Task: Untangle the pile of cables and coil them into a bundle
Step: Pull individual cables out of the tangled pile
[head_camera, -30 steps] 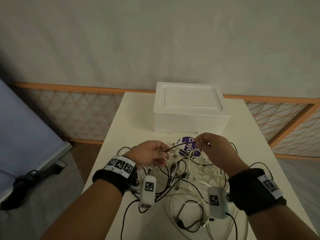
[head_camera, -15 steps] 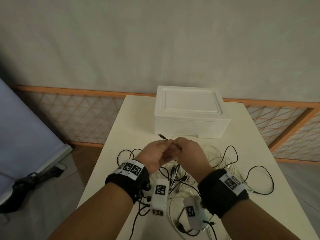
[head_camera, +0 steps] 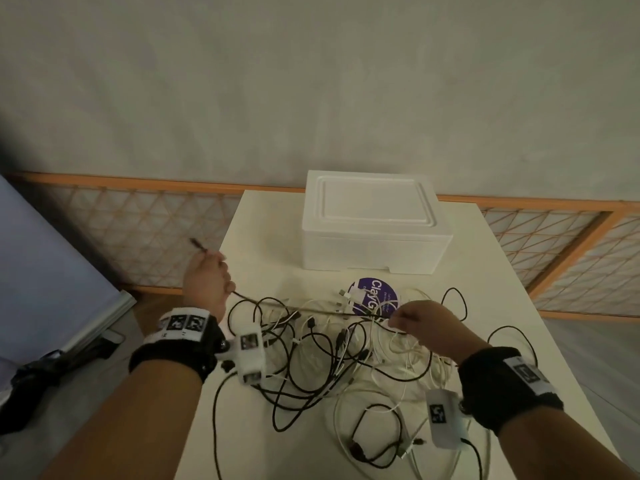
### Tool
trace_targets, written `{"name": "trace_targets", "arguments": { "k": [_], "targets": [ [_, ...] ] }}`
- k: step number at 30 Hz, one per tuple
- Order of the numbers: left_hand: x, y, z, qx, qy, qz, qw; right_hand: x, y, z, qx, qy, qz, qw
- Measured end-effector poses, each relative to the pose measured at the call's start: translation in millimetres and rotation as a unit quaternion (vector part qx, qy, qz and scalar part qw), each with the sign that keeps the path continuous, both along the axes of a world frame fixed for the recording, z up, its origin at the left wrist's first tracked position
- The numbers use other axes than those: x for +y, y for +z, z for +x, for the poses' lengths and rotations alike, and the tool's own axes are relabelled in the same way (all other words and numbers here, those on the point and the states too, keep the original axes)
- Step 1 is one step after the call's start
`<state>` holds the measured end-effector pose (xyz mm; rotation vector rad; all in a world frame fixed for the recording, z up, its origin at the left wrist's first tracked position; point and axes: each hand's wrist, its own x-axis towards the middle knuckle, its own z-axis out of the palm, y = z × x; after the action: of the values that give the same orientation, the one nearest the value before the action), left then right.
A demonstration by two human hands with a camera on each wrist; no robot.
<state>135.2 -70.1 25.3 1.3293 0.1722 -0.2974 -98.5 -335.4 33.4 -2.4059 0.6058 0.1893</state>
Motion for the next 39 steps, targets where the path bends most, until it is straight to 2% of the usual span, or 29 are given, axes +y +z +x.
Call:
{"name": "trace_targets", "arguments": {
  "k": [1,2,3,4,5,7,11,14,15,16,18,21,22,23,25,26,27,28,30,31,32,34,35,36,37,39],
  "targets": [
    [-8,1,-11,-0.069,-0.060,0.118,0.989,4,2,3,-0.010,0.004,-0.012,1.000],
    [-21,4,-27,-0.136,-0.135,0.224,0.956,11,5,10,-0.022,0.021,-0.033,0.999],
    [-36,6,-46,-0.195,-0.216,0.286,0.913,21,9,19,-0.036,0.043,-0.057,0.997],
    [-54,8,-66,-0.231,-0.294,0.307,0.875,32,13,28,-0.049,0.065,-0.079,0.994],
    [-68,10,-86,-0.234,-0.354,0.299,0.855,42,18,37,-0.064,0.081,-0.095,0.990],
    [-86,11,-109,-0.202,-0.407,0.261,0.852,51,24,47,-0.081,0.083,-0.102,0.988],
    [-76,20,-91,-0.173,-0.395,0.259,0.864,34,24,31,-0.091,0.037,-0.020,0.995],
    [-47,27,-47,-0.193,-0.249,0.231,0.920,13,13,10,-0.115,-0.040,0.083,0.989],
    [-38,28,-36,-0.215,-0.198,0.239,0.926,8,8,5,-0.117,-0.055,0.102,0.986],
    [-32,28,-29,-0.249,-0.165,0.272,0.915,6,5,2,-0.111,-0.059,0.102,0.987],
    [-33,32,-34,-0.322,-0.177,0.355,0.860,8,2,5,-0.102,-0.054,0.071,0.991],
    [-63,39,-75,-0.428,-0.307,0.430,0.733,24,17,30,-0.118,0.000,0.012,0.993],
    [-75,38,-88,-0.450,-0.341,0.424,0.709,30,25,40,-0.126,0.023,-0.007,0.992],
    [-84,37,-97,-0.453,-0.361,0.396,0.712,34,33,48,-0.131,0.039,-0.025,0.990],
    [-95,35,-99,-0.401,-0.384,0.303,0.774,36,44,56,-0.147,0.054,-0.034,0.987],
    [-96,34,-95,-0.378,-0.399,0.279,0.788,34,44,57,-0.152,0.057,-0.020,0.987],
    [-97,34,-90,-0.377,-0.418,0.287,0.775,33,42,55,-0.152,0.057,-0.002,0.987],
    [-97,34,-85,-0.393,-0.432,0.325,0.744,34,37,52,-0.146,0.056,0.017,0.988],
    [-96,42,-77,-0.445,-0.431,0.432,0.655,34,17,45,-0.124,0.060,0.014,0.990],
    [-94,48,-72,-0.465,-0.407,0.458,0.639,33,4,41,-0.104,0.063,-0.003,0.993],
    [-93,54,-65,-0.474,-0.371,0.455,0.657,30,-9,36,-0.077,0.057,-0.016,0.995],
    [-87,73,-48,-0.451,-0.273,0.380,0.760,22,-29,27,-0.037,0.030,-0.014,0.999],
    [-83,82,-41,-0.438,-0.231,0.333,0.803,19,-33,24,-0.028,0.022,-0.010,0.999],
    [-83,86,-37,-0.429,-0.217,0.306,0.822,18,-32,25,-0.025,0.018,-0.008,0.999],
    [-84,87,-37,-0.421,-0.236,0.299,0.823,18,-27,28,-0.031,0.017,-0.011,0.999],
    [-89,75,-49,-0.387,-0.328,0.314,0.803,19,-9,38,-0.073,0.002,-0.005,0.997]
  ]
}}
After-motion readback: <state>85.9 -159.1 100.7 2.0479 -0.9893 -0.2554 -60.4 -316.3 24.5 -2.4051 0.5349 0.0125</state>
